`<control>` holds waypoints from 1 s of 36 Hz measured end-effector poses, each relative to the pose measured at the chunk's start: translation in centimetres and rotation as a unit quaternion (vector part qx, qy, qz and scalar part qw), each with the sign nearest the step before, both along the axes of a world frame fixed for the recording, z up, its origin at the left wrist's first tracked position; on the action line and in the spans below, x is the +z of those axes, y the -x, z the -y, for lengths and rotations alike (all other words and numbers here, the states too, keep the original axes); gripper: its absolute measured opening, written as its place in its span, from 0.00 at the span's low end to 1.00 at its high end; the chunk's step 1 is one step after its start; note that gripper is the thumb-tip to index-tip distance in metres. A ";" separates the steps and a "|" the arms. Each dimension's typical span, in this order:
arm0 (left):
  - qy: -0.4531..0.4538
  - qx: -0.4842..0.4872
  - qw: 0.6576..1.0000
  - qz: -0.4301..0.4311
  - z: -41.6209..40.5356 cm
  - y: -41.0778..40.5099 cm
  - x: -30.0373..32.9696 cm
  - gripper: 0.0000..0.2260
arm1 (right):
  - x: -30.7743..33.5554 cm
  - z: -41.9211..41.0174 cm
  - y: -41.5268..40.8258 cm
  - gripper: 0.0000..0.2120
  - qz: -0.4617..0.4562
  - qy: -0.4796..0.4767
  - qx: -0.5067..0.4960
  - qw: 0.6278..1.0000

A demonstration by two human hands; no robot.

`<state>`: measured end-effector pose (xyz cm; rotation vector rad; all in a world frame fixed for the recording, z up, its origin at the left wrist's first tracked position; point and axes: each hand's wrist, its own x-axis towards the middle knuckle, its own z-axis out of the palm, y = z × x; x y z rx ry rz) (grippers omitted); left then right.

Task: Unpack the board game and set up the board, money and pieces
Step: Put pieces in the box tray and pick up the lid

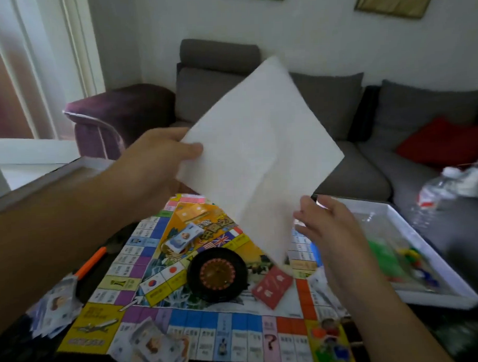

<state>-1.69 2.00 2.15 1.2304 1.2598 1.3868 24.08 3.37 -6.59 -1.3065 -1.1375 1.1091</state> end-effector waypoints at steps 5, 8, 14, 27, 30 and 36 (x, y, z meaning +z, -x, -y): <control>0.059 -0.050 0.995 0.060 1.0 -1.8 -1.3 0.10 | 0.0 -1.2 -4.5 0.26 -0.076 0.054 -0.059 0.994; 0.069 -0.072 0.994 0.053 1.2 -2.5 -1.8 0.11 | -0.5 -1.0 -6.5 0.17 -0.202 0.071 -0.011 0.977; 0.082 -0.130 0.986 -0.058 1.1 -2.4 -1.2 0.13 | -0.4 -0.4 -7.2 0.12 -0.159 -0.011 -0.022 0.987; 0.079 -0.065 0.993 -0.064 0.8 -3.5 -2.5 0.10 | 2.0 1.2 -7.4 0.14 -0.082 -0.056 0.045 0.994; 0.060 -0.050 0.996 -0.041 0.8 -3.7 -3.7 0.10 | 2.1 1.3 -7.9 0.12 -0.116 -0.050 0.047 0.991; 0.032 -0.055 0.997 0.040 0.9 -3.7 -5.8 0.14 | 2.1 0.9 -8.4 0.16 -0.174 -0.058 0.064 0.981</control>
